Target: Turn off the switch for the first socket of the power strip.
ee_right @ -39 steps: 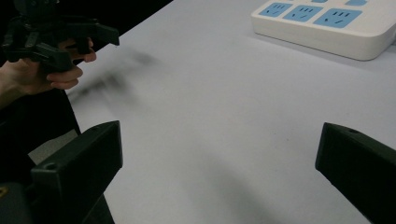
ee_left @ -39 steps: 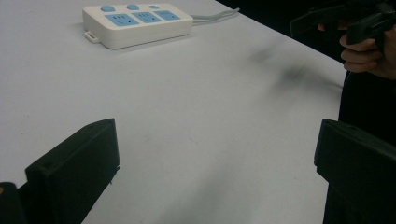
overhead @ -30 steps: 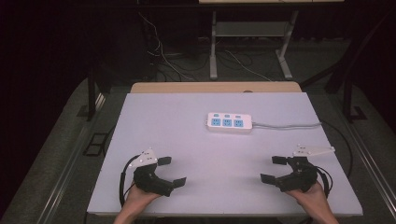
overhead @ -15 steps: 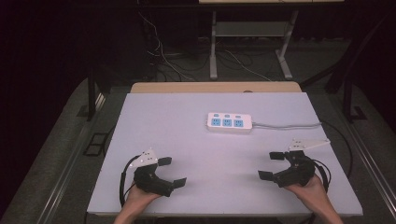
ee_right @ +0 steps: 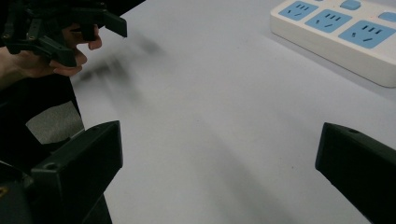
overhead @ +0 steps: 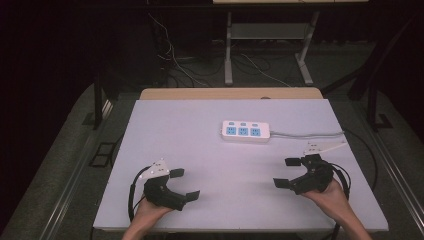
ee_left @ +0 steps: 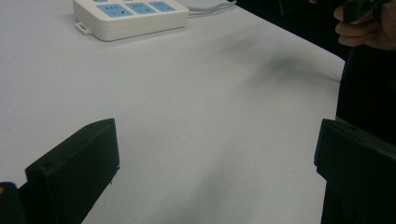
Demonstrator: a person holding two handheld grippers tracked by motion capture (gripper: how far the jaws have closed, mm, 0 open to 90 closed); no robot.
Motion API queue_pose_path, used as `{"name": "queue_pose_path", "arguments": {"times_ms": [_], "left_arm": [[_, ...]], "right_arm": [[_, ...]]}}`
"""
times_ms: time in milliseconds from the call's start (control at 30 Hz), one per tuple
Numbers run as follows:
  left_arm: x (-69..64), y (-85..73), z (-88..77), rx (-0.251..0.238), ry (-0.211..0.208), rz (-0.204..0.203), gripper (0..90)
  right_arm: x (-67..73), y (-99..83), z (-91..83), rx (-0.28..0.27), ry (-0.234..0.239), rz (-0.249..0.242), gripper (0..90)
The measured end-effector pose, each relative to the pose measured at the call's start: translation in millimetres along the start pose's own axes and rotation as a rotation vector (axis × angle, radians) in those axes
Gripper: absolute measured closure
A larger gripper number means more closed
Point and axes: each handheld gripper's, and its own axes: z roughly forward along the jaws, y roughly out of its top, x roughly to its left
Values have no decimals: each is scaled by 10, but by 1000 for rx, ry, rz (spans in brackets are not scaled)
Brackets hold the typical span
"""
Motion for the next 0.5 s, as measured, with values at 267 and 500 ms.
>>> {"name": "queue_pose_path", "arguments": {"times_ms": [267, 500], "left_arm": [[5, -3, -1, 0, -4, 2, 0], [9, -4, -5, -5, -1, -4, 0]], "right_arm": [[-45, 101, 64, 16, -2, -7, 4], [-105, 171, 73, 17, 0, -6, 4]]}}
